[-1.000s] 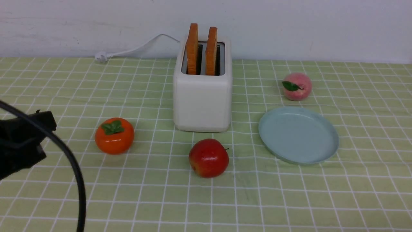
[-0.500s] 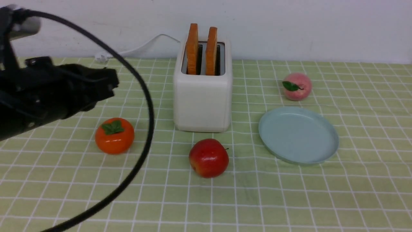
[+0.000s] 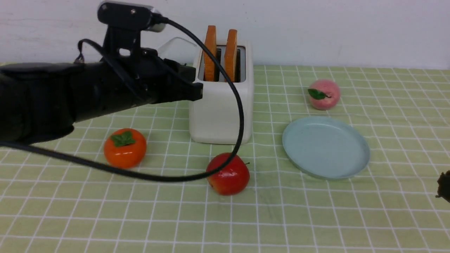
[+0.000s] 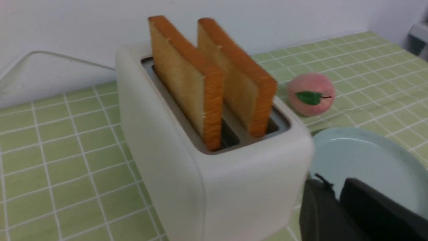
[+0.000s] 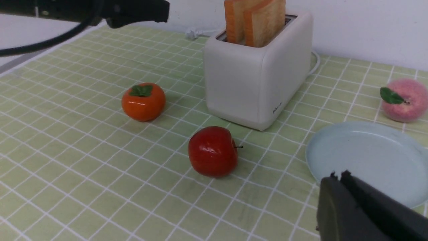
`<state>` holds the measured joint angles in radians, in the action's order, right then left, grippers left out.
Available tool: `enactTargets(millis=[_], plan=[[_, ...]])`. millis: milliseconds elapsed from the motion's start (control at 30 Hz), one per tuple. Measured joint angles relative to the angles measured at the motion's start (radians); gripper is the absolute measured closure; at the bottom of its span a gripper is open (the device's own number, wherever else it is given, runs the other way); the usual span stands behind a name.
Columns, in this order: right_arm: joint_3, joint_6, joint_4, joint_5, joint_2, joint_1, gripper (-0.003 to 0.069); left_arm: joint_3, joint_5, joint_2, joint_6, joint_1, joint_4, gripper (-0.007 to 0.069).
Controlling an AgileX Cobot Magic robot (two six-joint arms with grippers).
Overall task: Take toasted bread from bread machine on green coffee tablecloth place on plate.
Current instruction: 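Reach for a toast slice standing in the toaster with the left gripper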
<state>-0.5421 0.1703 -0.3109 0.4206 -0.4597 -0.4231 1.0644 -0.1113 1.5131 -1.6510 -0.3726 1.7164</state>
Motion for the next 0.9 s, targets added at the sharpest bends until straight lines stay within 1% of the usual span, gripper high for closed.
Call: enactTargets(millis=[133, 267, 333, 433, 667, 900], plan=[[0.0, 0.001, 0.0, 0.014, 0.0, 0.0, 0.0659, 0.086, -0.001, 0.105, 0.0, 0.0, 0.0, 0.0321], [0.0, 0.001, -0.001, 0.014, 0.0, 0.0, 0.0655, 0.182, 0.043, 0.192, 0.0, 0.0, 0.002, 0.0199], [0.0, 0.001, -0.004, 0.014, 0.0, 0.0, 0.0655, 0.224, 0.078, 0.228, 0.004, 0.0, 0.003, 0.0184], [0.0, 0.002, -0.011, 0.014, 0.0, 0.0, 0.0654, 0.279, 0.103, 0.275, 0.02, 0.001, 0.009, 0.0182], [0.0, 0.004, -0.011, 0.014, 0.0, 0.0, 0.0646, 0.39, 0.076, 0.361, 0.031, 0.001, 0.01, 0.0193], [0.0, 0.004, -0.012, 0.014, 0.0, 0.0, 0.0641, 0.484, 0.097, 0.444, 0.042, 0.001, 0.011, 0.0198]])
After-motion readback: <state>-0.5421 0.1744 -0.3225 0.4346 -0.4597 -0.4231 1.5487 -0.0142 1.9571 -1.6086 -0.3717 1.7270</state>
